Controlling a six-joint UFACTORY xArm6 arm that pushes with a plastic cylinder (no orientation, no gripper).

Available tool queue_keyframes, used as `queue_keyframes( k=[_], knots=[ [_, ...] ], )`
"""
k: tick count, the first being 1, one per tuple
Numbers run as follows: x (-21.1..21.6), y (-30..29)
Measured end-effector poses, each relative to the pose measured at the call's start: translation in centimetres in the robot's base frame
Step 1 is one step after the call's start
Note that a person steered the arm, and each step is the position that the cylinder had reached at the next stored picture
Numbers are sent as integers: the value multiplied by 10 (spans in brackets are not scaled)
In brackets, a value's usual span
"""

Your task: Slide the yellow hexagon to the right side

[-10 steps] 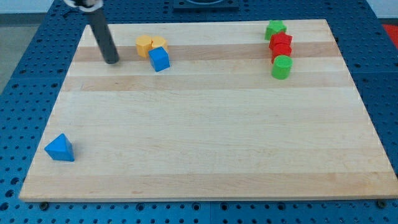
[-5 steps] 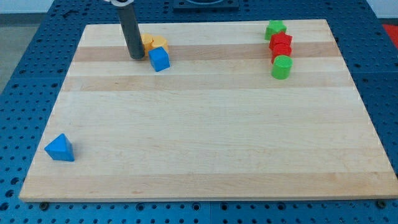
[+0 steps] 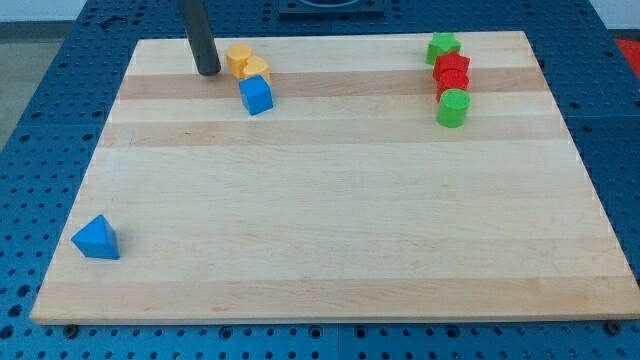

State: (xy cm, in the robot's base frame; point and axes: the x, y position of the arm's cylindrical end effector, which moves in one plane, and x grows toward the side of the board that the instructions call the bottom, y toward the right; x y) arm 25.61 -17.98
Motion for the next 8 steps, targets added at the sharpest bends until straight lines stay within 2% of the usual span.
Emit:
queue_keyframes(
  k=[5,8],
  knots=[
    [-9,35],
    [-24,37]
  ],
)
